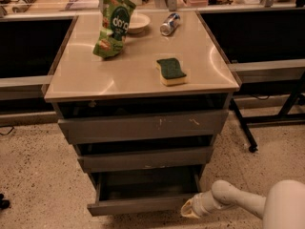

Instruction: Close bottom drawer

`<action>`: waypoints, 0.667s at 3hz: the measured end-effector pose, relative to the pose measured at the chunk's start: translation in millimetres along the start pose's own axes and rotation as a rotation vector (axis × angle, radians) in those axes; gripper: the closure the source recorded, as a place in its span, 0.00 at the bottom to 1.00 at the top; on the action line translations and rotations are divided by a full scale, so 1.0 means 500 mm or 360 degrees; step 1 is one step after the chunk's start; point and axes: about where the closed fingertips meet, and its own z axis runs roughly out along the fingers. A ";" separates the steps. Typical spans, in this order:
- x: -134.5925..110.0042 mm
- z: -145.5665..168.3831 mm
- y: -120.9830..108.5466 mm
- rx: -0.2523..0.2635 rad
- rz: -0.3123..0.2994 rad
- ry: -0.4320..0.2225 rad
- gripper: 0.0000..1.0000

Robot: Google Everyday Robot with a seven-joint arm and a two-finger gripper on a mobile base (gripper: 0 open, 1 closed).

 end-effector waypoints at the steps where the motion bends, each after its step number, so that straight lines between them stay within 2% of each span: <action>1: 0.000 0.003 -0.001 0.0036 -0.0025 -0.0009 1.00; 2: -0.003 -0.001 -0.010 0.0126 -0.0071 -0.0026 1.00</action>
Offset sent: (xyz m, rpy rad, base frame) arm 0.0142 -0.0037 0.0080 0.0199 -0.1808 -0.0280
